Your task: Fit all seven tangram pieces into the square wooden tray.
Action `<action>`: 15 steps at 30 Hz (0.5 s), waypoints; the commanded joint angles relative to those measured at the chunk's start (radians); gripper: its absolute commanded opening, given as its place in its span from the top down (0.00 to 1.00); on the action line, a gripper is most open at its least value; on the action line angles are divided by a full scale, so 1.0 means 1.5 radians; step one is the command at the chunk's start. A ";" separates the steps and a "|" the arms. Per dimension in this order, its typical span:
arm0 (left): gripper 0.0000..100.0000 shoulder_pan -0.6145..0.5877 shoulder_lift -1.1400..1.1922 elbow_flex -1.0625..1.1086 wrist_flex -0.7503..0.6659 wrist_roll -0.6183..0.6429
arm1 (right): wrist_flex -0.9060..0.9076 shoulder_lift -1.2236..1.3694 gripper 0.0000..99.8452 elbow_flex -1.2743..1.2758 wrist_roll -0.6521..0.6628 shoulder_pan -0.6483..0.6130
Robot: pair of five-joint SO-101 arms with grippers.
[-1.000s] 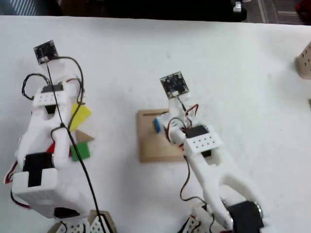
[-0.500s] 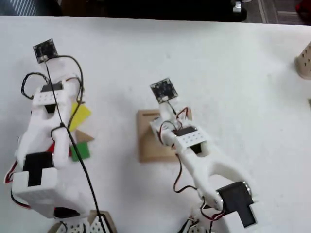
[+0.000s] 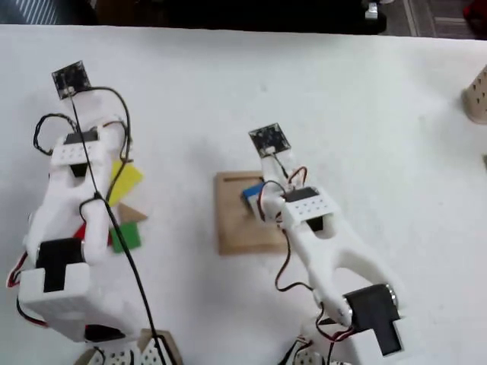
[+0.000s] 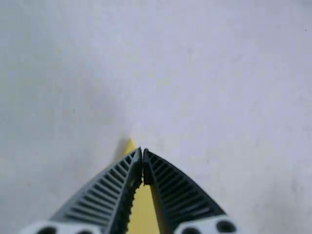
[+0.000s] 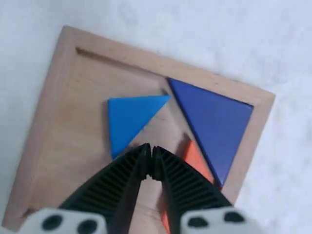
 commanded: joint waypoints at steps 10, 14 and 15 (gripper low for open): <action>0.98 -0.005 -0.003 -0.032 0.004 0.003 | 0.129 -0.093 0.98 -0.066 0.075 0.056; 0.98 -0.005 -0.003 -0.032 0.004 0.003 | 0.080 -0.151 0.98 -0.024 0.060 0.044; 0.98 -0.005 -0.003 -0.032 0.004 0.003 | 0.056 -0.158 0.98 -0.011 0.059 0.042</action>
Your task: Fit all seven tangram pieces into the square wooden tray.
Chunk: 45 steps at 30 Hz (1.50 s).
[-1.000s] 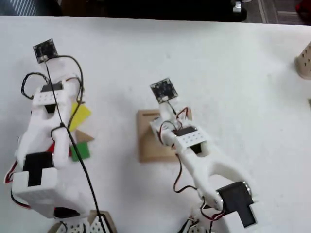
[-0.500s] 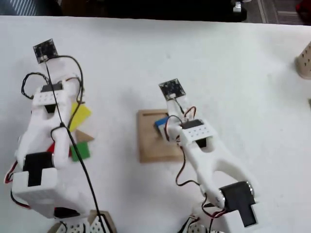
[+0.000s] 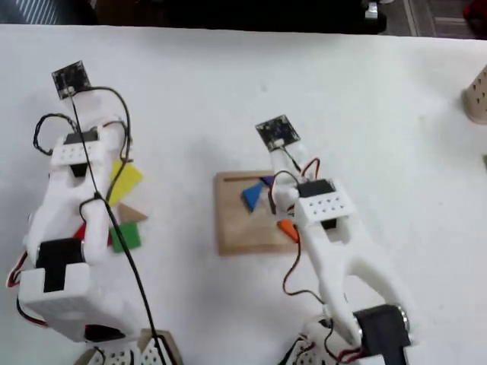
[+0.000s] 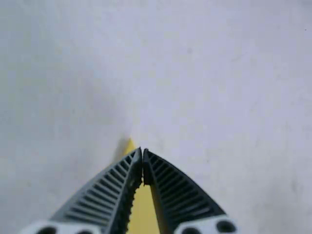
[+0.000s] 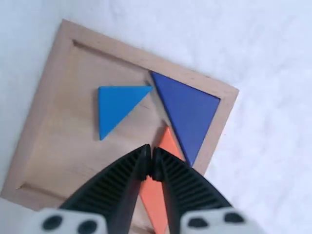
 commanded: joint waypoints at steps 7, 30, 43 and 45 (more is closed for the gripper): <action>0.98 -0.005 -0.002 -0.032 0.004 0.003 | -0.254 -0.002 0.98 0.064 -0.013 -0.075; 0.98 0.006 -0.002 -0.031 0.007 0.003 | -0.149 0.087 0.98 0.019 -0.005 -0.054; 0.98 0.006 -0.002 -0.031 0.007 0.003 | -0.046 0.029 0.98 0.023 0.079 -0.011; 0.98 0.006 -0.002 -0.031 0.006 0.003 | -0.036 0.029 0.98 0.023 0.083 -0.011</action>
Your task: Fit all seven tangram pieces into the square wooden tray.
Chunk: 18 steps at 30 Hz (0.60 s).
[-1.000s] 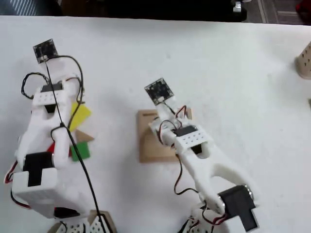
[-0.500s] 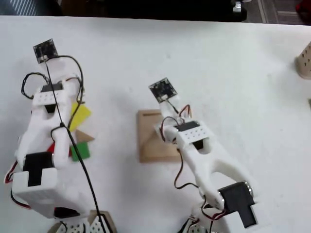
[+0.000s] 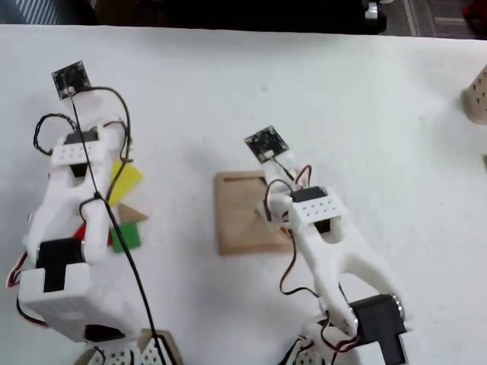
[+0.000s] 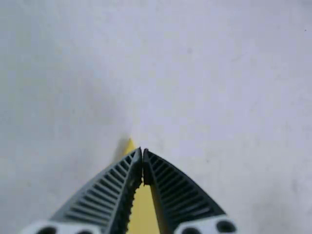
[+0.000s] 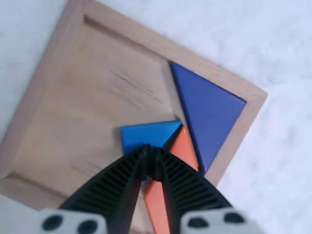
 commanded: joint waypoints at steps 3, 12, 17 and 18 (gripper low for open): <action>0.98 0.006 -0.002 -0.031 0.006 0.003 | 0.017 -0.037 0.98 -0.010 0.019 0.009; 0.98 0.007 -0.002 -0.031 0.004 0.003 | 0.056 -0.090 0.98 -0.009 0.017 0.003; 0.98 0.007 -0.002 -0.031 0.004 0.002 | 0.067 -0.165 0.98 0.035 0.015 -0.038; 0.98 0.007 -0.002 -0.031 0.004 0.002 | 0.067 -0.177 0.98 0.044 0.015 -0.051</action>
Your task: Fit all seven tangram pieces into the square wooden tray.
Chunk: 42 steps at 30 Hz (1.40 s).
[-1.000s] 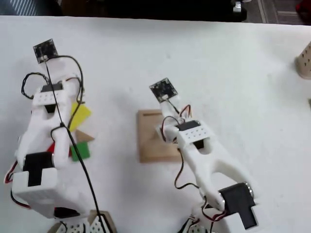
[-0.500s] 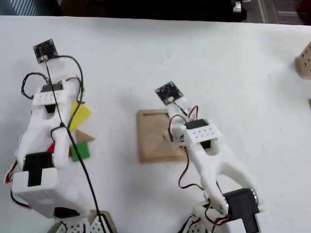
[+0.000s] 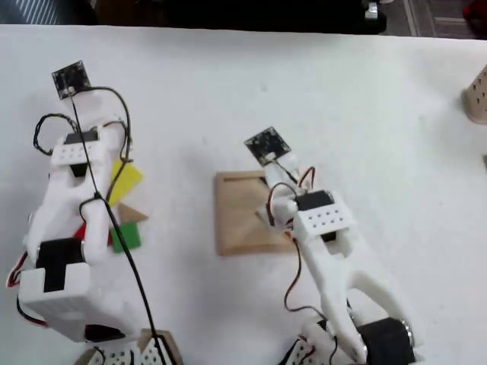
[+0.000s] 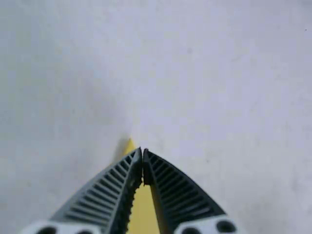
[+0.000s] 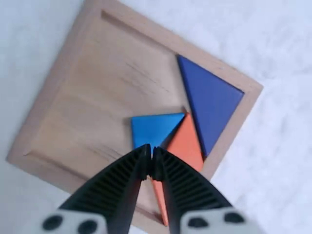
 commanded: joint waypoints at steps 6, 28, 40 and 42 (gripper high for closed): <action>0.98 0.007 -0.002 -0.031 0.004 0.002 | -0.031 -0.051 0.98 0.032 0.006 -0.054; 0.98 0.007 -0.001 -0.031 0.004 0.002 | 0.007 0.006 0.98 -0.032 0.005 0.051; 0.98 0.007 -0.001 -0.031 0.004 0.002 | -0.120 -0.027 0.98 0.062 0.009 -0.055; 0.98 0.007 -0.001 -0.031 0.004 0.002 | -0.125 0.001 0.98 0.059 0.010 -0.041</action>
